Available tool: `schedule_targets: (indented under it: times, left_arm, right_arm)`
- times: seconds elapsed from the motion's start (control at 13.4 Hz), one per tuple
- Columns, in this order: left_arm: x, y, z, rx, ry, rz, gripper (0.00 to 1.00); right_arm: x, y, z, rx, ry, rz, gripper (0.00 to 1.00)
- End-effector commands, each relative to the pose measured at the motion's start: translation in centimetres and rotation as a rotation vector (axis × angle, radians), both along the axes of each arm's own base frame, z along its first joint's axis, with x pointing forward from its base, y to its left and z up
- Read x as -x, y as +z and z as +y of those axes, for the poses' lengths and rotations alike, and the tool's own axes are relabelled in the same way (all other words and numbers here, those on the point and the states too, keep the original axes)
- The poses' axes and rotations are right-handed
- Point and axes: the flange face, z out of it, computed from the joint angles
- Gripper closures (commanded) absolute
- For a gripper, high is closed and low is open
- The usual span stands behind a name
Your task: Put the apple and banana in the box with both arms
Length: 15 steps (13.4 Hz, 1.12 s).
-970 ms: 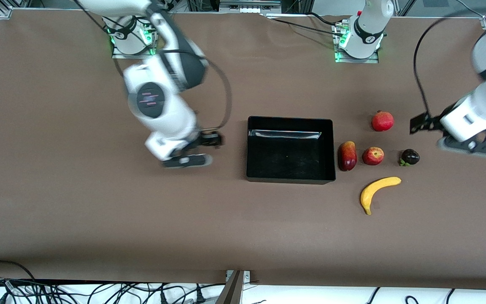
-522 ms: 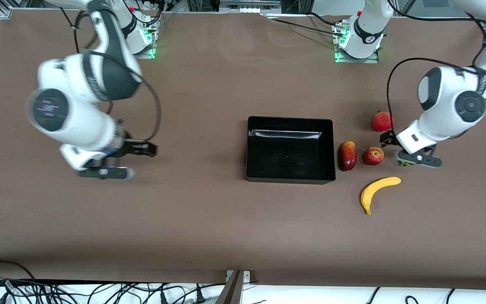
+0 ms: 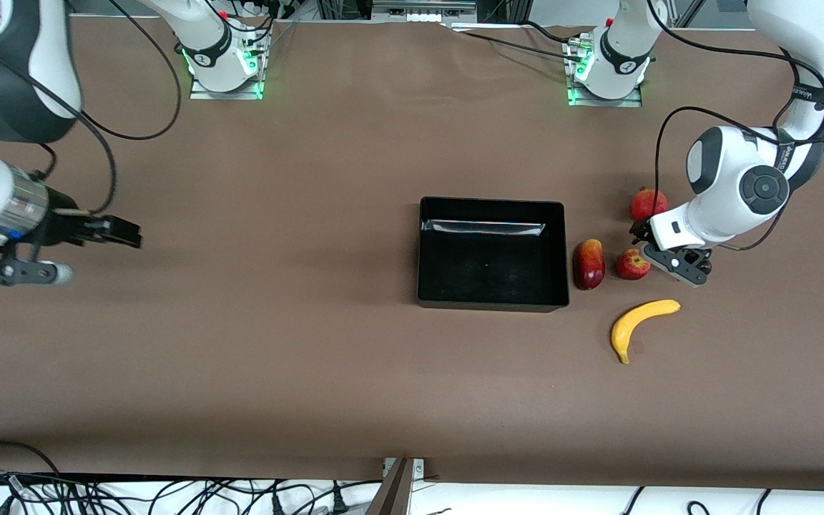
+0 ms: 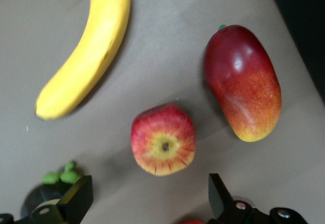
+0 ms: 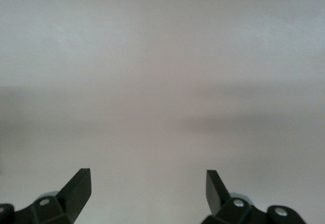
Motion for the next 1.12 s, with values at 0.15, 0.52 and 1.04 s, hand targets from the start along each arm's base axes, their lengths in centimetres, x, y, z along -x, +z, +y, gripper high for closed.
schedule_targets:
  times: [0.15,0.52,1.04]
  left_arm:
    - [0.0,-4.0,-0.7,0.024,-0.089,-0.015,0.0]
    - [0.2,-5.4,-1.4,0.079,-0.004,-0.001,0.27]
    - [-1.5,4.5,-2.5,0.065,-0.013,-0.106,1.0]
  right_arm:
    - [5.1,-1.3,-2.3,-0.005,0.005,-0.072,0.0]
    - [6.6,2.5,-4.8,0.019,-0.033,-0.105,0.0]
    - [7.7,2.0,-5.0,0.006,-0.037,-0.054,0.0]
